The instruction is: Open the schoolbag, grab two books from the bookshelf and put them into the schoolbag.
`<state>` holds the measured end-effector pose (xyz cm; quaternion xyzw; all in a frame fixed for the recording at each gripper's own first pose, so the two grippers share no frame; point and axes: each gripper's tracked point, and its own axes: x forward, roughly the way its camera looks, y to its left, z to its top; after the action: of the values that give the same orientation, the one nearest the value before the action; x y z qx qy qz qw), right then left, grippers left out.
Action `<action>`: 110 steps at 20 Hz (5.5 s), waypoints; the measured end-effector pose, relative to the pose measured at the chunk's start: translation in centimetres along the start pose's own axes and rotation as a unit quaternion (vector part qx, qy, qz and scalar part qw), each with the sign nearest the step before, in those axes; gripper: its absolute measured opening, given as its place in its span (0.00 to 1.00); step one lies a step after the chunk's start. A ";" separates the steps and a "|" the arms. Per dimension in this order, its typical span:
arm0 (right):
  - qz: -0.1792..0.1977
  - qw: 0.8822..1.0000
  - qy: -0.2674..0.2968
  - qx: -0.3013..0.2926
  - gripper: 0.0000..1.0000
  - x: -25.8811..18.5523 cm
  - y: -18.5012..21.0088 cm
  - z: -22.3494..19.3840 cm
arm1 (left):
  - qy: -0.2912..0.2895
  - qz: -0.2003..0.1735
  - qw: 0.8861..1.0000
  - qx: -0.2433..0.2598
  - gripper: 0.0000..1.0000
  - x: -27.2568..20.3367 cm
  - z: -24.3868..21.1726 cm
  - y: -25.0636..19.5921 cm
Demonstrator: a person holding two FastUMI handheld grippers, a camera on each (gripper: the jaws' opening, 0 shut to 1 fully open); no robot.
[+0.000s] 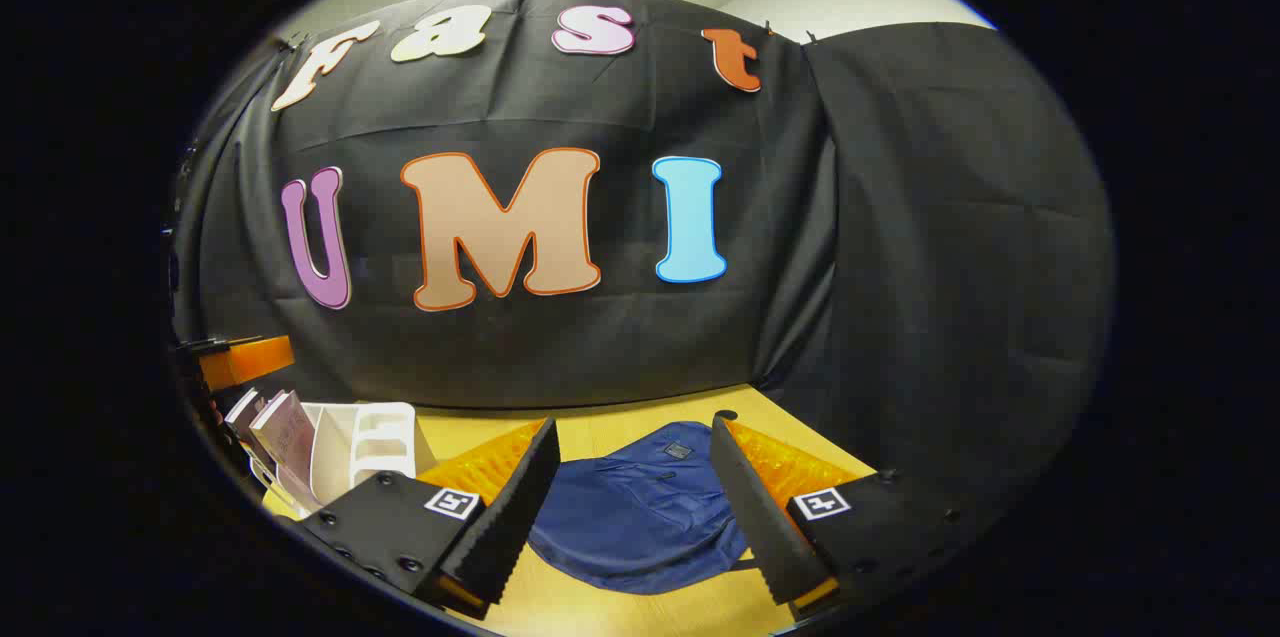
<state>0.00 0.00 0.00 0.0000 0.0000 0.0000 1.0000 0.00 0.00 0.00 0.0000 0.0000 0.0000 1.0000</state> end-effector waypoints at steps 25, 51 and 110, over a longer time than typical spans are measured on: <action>0.011 1.000 0.006 -0.020 0.98 0.5 -0.1 -1.4 | 0.020 0.076 0.997 -0.012 0.94 -5.3 -1.9 4.3; 0.068 0.865 0.044 -0.495 1.00 2.2 -4.2 -21.3 | 0.045 0.203 0.978 0.018 0.93 -11.4 -3.3 8.8; 0.148 0.887 0.047 -0.434 0.06 14.3 -1.5 -17.3 | 0.376 0.137 0.914 -0.063 0.90 -2.2 -8.1 15.4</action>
<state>14.28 -1.49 -17.31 -0.4344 0.0471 0.1484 0.8872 -2.19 15.41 -8.08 -0.0625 0.3762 0.1368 0.9143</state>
